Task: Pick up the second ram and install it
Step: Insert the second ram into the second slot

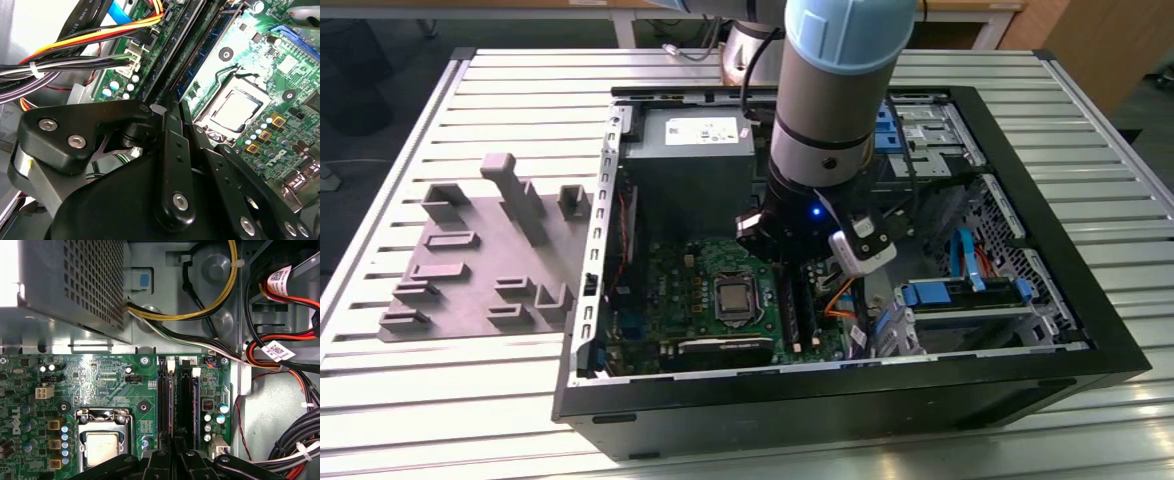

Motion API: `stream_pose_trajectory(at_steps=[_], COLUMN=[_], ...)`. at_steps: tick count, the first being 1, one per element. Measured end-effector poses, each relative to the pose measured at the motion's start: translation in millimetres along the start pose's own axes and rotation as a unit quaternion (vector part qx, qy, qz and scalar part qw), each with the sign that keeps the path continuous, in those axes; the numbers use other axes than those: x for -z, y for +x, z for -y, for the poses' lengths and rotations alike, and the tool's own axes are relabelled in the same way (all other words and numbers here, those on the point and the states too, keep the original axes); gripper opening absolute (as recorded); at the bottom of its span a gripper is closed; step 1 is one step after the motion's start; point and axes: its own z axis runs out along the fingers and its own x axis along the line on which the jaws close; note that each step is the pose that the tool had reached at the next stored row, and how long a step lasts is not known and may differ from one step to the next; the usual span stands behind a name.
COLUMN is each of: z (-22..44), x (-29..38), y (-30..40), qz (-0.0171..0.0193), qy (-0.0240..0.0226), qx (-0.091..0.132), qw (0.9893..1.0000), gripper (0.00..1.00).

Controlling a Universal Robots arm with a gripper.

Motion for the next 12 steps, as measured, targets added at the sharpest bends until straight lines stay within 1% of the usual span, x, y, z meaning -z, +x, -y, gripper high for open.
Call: stream_pose_trajectory(at_steps=[8,9,12], z=[0.0,0.0,0.0], x=[-0.1,-0.1,-0.1], y=[0.0,0.0,0.0], qz=[0.0,0.0,0.0], qy=[0.0005,0.0005,0.0007], qx=[0.0,0.0,0.0], qw=[1.0,1.0,1.0], gripper=[0.15,0.22,0.22])
